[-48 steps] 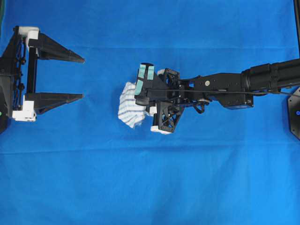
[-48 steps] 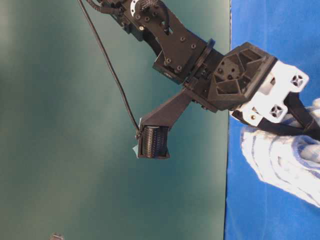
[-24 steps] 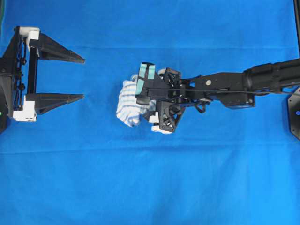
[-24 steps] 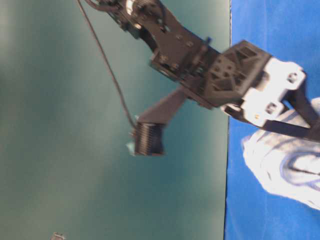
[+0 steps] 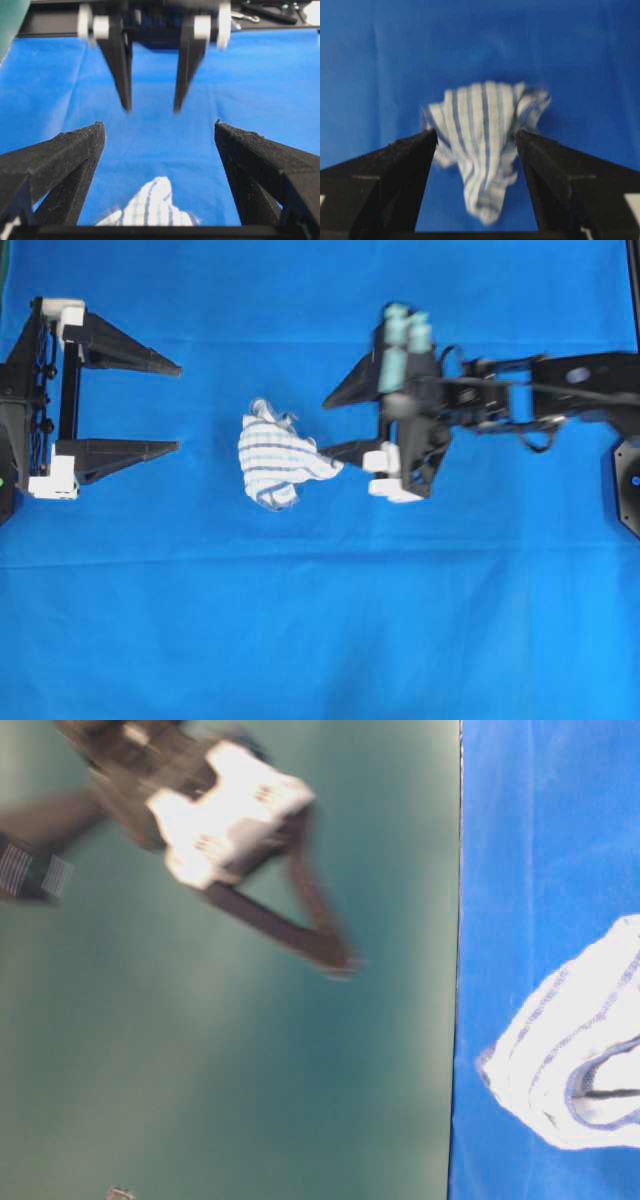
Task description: Hand over the towel.
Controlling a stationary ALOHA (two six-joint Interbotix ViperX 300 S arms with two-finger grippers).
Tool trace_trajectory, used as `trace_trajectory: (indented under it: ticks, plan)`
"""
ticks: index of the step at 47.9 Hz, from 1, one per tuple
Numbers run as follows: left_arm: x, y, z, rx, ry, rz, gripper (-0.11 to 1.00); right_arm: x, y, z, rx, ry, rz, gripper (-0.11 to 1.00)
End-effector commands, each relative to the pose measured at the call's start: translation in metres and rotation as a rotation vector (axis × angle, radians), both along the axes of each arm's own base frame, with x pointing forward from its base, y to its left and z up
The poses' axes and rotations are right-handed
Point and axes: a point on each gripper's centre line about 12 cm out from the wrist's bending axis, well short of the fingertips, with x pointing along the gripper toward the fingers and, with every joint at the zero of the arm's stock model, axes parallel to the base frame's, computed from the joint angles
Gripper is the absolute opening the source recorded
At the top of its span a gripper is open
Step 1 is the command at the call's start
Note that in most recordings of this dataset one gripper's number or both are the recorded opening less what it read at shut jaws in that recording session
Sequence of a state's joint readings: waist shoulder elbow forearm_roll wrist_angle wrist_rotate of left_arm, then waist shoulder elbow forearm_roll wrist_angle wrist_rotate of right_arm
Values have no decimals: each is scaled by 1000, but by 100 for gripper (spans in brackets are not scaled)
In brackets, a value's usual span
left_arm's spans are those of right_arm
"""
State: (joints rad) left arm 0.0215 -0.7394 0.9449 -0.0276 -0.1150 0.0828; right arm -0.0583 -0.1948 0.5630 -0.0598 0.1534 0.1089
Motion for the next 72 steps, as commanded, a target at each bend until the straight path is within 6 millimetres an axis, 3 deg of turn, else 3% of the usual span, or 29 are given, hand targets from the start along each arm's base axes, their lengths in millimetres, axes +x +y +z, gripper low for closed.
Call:
trace_trajectory:
  ticks: [1,7,15,34,40,54,72]
  plan:
    - [0,0,5,-3,-22,1,94,-10,1,31,-26,-112,12,68]
    - [0,0,5,-3,-22,1,94,-28,3,55,-53,-226,24,68]
    - [0,0,6,-2,-23,1,94,-48,5,69,-66,-327,32,68]
    - [0,0,7,-2,-37,1,93,-51,5,65,-65,-340,35,68]
    - [-8,0,11,0,-48,0,93,-59,6,67,-66,-346,34,68]
    - [-49,-1,20,4,-81,-3,93,-111,7,70,-64,-352,23,68]
    - [-95,-2,-25,3,-98,-3,93,-188,12,31,-67,-433,25,68]
